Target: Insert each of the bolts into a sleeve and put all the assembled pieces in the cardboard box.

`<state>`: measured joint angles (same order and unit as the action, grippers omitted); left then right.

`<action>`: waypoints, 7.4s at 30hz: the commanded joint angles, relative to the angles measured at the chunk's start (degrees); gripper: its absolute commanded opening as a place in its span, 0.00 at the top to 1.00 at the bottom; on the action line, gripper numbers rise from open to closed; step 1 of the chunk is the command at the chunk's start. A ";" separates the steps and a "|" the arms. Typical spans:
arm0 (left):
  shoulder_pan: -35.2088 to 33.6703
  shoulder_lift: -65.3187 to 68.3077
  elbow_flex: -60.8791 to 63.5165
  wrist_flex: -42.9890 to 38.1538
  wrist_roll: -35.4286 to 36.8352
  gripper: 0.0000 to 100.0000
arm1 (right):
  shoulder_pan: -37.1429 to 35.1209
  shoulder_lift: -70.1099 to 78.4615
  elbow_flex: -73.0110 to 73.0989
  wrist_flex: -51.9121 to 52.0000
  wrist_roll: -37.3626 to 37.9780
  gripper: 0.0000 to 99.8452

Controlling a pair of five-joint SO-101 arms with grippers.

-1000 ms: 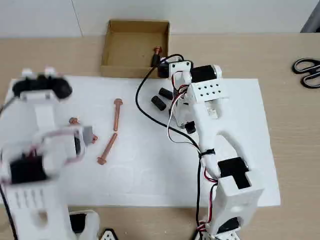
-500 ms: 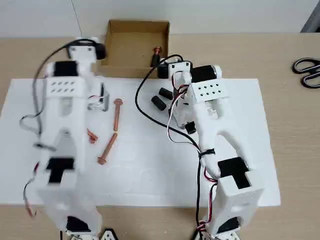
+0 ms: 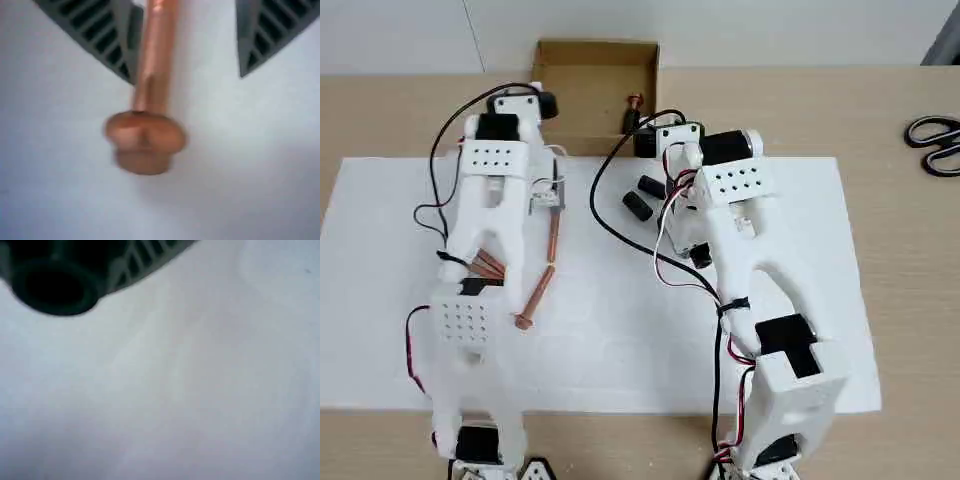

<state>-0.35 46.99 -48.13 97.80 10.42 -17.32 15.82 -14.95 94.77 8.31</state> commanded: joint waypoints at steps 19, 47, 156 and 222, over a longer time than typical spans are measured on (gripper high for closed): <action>2.02 6.24 -4.09 -2.29 1.93 0.88 | 0.31 -3.82 -2.02 0.48 0.62 1.00; 1.23 -10.37 -14.20 2.64 1.67 0.99 | 0.40 -10.33 -2.37 0.48 1.05 1.00; 33.23 -102.33 95.52 -52.92 18.99 0.99 | -15.60 -116.18 98.73 -52.35 -10.64 1.00; 33.05 -99.16 83.38 -28.75 18.81 0.76 | -15.69 -115.65 98.90 -58.77 -4.13 1.00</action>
<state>33.32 -52.18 40.13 65.01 29.58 -34.73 -99.43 84.48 37.71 3.65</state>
